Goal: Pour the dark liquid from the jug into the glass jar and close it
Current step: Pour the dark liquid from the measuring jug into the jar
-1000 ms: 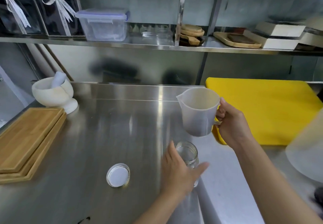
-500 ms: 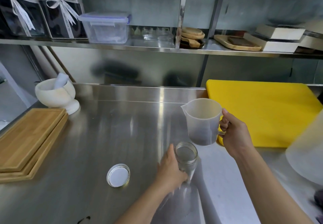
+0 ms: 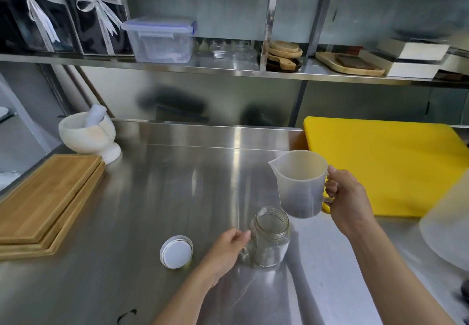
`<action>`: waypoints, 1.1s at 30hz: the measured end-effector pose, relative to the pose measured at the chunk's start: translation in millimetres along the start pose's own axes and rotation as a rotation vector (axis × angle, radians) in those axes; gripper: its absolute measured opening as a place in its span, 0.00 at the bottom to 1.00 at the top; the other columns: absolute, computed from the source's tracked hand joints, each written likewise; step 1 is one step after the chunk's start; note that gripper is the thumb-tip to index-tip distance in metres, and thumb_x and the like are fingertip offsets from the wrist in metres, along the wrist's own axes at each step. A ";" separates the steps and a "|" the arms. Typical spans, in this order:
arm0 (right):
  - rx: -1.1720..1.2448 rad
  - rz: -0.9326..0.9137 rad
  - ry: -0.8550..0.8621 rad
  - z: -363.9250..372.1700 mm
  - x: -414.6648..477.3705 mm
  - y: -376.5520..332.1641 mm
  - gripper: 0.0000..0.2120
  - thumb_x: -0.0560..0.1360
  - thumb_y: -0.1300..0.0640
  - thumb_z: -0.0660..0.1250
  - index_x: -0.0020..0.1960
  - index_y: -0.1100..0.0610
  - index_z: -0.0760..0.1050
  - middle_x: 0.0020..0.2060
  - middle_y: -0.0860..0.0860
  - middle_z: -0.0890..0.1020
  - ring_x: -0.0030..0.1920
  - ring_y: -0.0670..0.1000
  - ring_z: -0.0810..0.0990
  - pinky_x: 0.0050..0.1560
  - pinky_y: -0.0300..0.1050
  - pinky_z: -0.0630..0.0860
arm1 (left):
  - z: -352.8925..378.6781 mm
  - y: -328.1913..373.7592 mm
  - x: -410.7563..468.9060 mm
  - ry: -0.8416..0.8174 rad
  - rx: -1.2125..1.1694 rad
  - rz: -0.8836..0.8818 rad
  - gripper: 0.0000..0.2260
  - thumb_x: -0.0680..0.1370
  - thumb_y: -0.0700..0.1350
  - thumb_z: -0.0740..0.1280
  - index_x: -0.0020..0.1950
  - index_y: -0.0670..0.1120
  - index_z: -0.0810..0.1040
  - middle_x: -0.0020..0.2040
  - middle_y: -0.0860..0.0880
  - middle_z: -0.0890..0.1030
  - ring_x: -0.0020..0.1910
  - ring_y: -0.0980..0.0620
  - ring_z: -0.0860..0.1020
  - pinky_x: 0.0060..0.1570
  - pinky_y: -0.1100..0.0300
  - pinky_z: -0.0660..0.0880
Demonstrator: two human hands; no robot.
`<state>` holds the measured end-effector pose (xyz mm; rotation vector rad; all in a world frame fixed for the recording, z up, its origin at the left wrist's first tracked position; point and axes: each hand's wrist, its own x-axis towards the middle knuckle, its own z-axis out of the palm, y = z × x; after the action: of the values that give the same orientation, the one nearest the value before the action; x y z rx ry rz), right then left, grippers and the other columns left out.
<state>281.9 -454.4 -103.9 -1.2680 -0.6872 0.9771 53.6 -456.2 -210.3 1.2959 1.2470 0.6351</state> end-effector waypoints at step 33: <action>-0.570 -0.350 -0.339 32.5 -45.4 -30.2 0.05 0.73 0.59 0.68 0.40 0.55 0.82 0.37 0.48 0.83 0.37 0.43 0.77 0.39 0.42 0.71 | -27.2 -36.1 -31.2 0.266 -0.376 0.088 0.12 0.78 0.49 0.59 0.38 0.48 0.75 0.32 0.57 0.77 0.39 0.55 0.74 0.51 0.56 0.71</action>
<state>239.8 -480.2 -64.0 -1.4099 -1.4767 0.7295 9.7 -483.5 -229.0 0.9769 1.2140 1.0776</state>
